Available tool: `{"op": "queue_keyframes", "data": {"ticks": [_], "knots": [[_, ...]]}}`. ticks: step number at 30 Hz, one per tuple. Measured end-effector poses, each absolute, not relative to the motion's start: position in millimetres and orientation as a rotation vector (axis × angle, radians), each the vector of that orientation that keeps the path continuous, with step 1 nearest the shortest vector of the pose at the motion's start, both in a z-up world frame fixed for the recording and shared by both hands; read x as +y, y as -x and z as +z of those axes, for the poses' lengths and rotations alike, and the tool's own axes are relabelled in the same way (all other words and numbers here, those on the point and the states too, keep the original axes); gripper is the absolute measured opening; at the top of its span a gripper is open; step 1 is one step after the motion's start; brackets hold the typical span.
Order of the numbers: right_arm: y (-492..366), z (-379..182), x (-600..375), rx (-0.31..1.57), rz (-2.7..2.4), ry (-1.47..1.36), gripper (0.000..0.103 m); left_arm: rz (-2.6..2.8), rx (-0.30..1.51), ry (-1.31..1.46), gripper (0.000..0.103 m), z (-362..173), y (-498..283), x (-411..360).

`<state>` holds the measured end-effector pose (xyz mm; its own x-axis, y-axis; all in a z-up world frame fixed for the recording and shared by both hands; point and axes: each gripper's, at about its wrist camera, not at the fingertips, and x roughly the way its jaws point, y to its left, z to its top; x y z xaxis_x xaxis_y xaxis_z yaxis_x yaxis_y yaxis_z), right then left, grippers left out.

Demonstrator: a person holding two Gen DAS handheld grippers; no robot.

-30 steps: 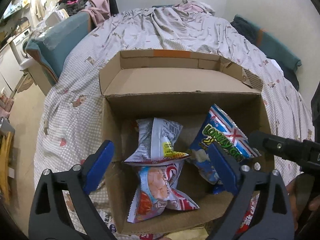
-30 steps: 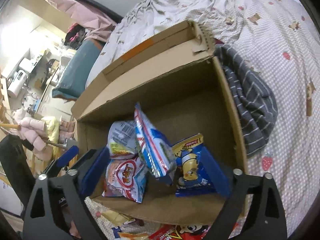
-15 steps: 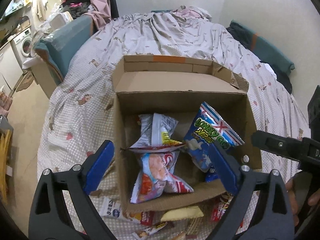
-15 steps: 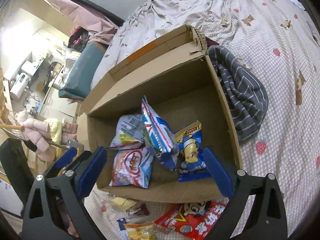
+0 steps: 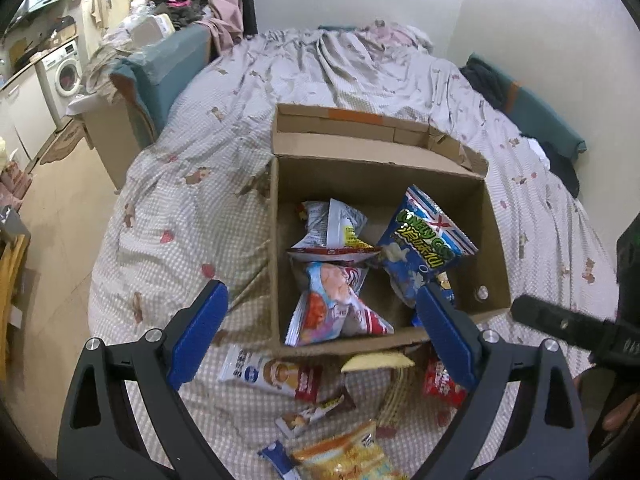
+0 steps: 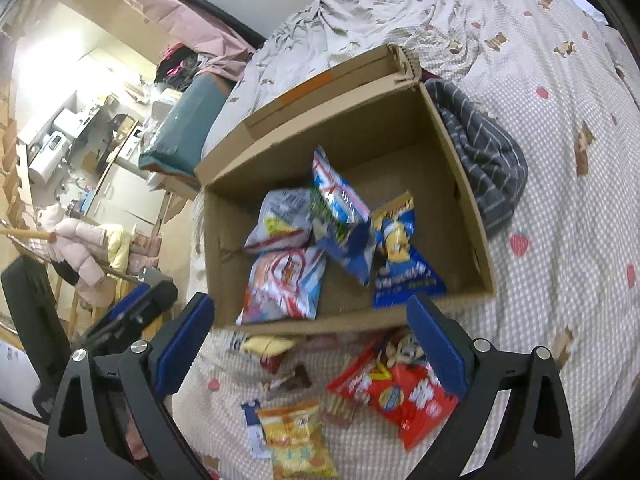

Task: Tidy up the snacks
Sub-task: 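Withdraw both tools and move toward the remaining snacks, then grasp the blue-and-white candy bar with left tool while right tool grasps yellow Cheese bag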

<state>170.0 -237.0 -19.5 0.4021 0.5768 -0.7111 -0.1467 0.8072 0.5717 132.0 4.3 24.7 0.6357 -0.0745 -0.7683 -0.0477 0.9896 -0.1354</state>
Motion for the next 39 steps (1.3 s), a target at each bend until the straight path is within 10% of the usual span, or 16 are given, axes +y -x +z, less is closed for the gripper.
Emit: {"op": "queue_keyframes", "data": {"ticks": [29,34,39], "knots": [[-92,-69,-246,1.209,0.427,-0.521,0.099,0.063,1.278,0.294,0.093,-67,-60,38],[-95,-74,-241,1.23,0.425,-0.509,0.099,0.066,1.448,0.325,0.052,-110,-54,36],[-98,-76,-232,1.238,0.43,-0.484,0.099,0.068,1.521,0.276,0.047,-136,-54,23]]}}
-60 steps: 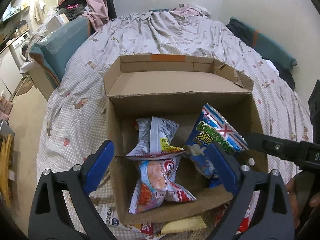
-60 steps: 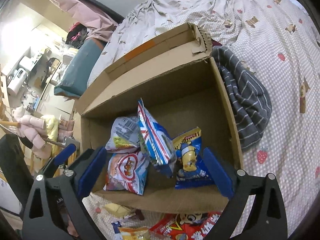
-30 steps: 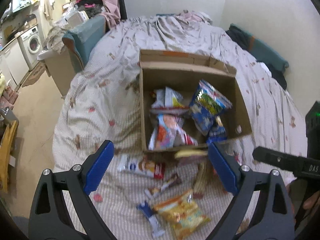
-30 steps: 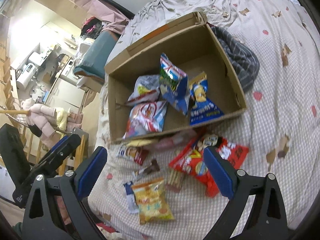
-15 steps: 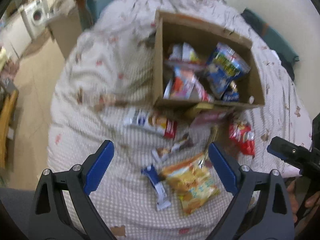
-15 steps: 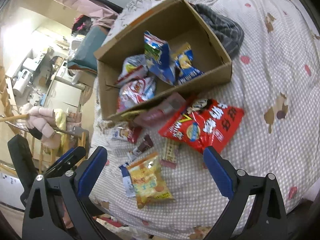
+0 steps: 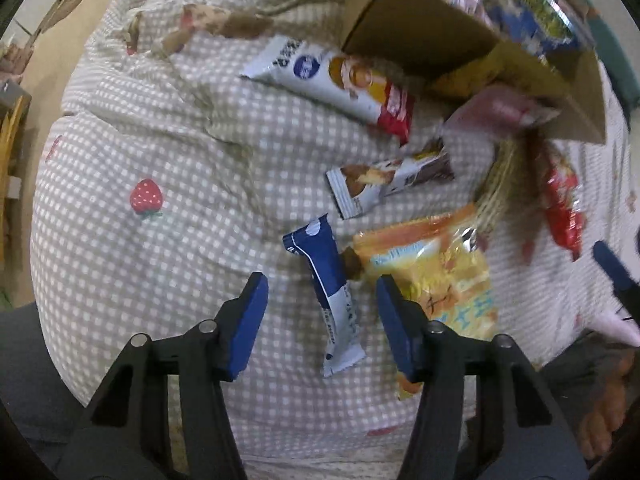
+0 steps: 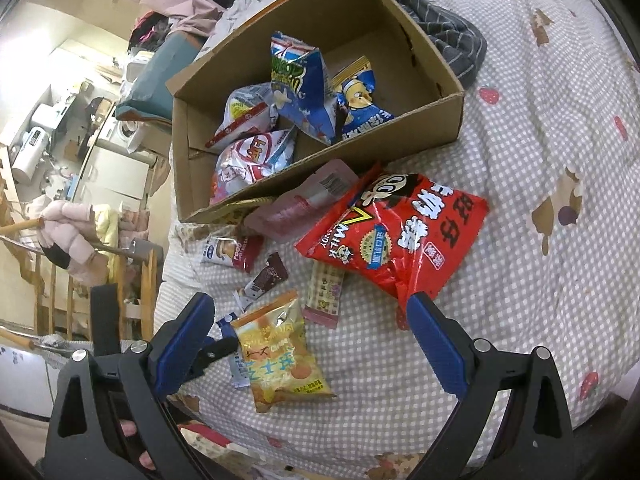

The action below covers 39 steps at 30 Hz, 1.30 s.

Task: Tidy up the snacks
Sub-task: 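Grasp the blue-and-white candy bar with left tool while right tool grasps yellow Cheese bag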

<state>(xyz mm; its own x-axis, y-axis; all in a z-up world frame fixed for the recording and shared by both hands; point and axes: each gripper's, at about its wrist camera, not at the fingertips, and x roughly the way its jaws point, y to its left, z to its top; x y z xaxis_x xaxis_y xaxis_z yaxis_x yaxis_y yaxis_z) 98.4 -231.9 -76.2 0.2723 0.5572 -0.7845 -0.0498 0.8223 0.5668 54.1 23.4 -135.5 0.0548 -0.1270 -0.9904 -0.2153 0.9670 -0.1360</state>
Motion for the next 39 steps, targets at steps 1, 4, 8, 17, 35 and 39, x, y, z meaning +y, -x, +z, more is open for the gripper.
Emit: {"op": "queue_keyframes", "data": {"ticks": [1,4,8,17,35,39], "knots": [[-99,-77,-230,1.241,0.433,-0.478,0.099,0.064,1.538,0.274,0.036,-139,-54,22],[-99,-80,-224,1.255,0.44,-0.456,0.099,0.057,1.577,0.271,0.014,-146,-52,20],[-98,-85,-216,1.28,0.458,-0.435,0.099,0.048,1.549,0.248,0.013,-139,-50,16],[-90,-119,-144,1.437,0.565,-0.22,0.099,0.11,1.412,0.261,0.013,-102,-54,40],[-70,-151,-101,1.52,0.588,0.006,0.058,0.101,1.383,0.251,0.013,-94,-63,38],[-68,-139,-114,1.505,0.616,-0.044,0.051,0.104,1.378,0.259,0.013,-93,-63,43]]}}
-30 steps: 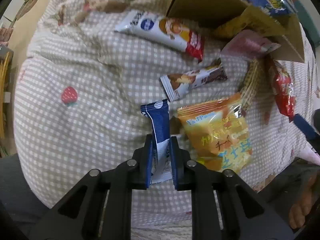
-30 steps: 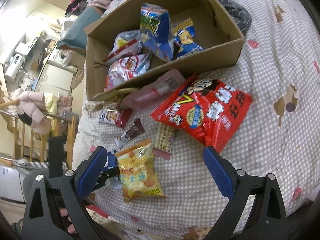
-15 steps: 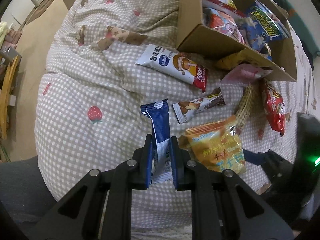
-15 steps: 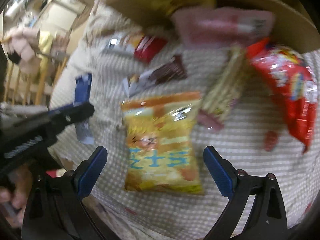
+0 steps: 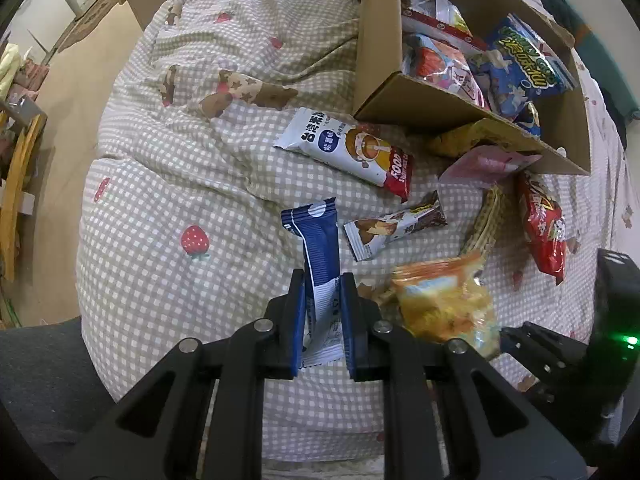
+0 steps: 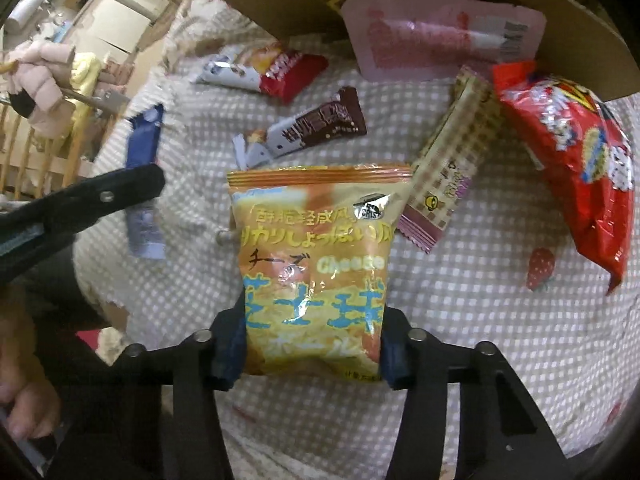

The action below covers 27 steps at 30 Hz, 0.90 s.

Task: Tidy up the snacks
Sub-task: 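Grasp the blue-and-white candy bar with left tool while right tool grasps yellow Cheese bag, then carry both snacks into the box and open both tools to release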

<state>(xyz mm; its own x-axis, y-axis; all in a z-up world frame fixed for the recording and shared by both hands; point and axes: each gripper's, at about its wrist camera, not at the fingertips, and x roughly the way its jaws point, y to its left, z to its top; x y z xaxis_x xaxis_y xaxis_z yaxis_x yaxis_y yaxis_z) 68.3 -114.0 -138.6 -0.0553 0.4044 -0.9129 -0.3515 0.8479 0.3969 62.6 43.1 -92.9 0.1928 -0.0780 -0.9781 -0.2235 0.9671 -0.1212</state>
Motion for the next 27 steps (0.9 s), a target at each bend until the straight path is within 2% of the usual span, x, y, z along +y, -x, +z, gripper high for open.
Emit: {"op": "queue_keyframes", "data": {"ticks": [9,14,17,27], "knots": [[-60,-103,-159,1.417,0.674,-0.166,0.049,0.103,1.371,0.232,0.013,-93,-61,37],[-56,-73,-194,1.261,0.71,-0.276,0.049,0.11,1.348,0.217,0.013,-89,-61,32],[-59,-53,-214,1.159,0.692,-0.326,0.049,0.106,1.298,0.183,0.013,-77,-59,24],[-84,-14,-255,0.991,0.549,-0.425,0.049,0.034,1.179,0.145,0.013,-29,-75,8]]}}
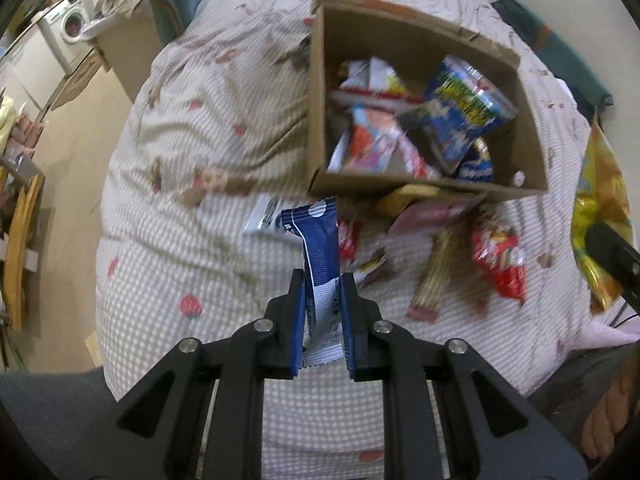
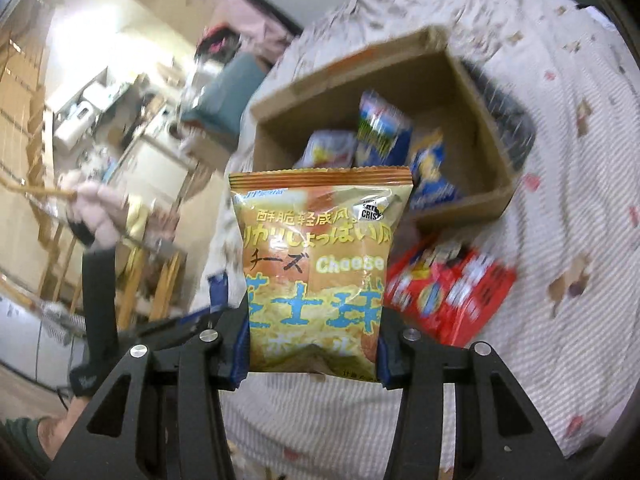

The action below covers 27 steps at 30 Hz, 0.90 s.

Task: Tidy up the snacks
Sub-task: 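Carry both snacks into the box and open both tools to release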

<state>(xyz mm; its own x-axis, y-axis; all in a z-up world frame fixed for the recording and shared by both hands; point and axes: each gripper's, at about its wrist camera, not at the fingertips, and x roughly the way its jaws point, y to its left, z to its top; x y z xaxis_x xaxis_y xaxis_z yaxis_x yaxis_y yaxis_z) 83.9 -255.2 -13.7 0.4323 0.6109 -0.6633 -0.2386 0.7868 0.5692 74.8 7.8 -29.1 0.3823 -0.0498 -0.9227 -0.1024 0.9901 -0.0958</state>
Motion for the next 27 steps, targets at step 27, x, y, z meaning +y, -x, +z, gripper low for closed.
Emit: {"op": "queue_keyframes", "data": {"ticks": [27], "knots": [[-238,-48,-221,1.035,0.37,-0.214,0.049,-0.083,0.998,-0.032,0.013,-16,-206,-42]]}}
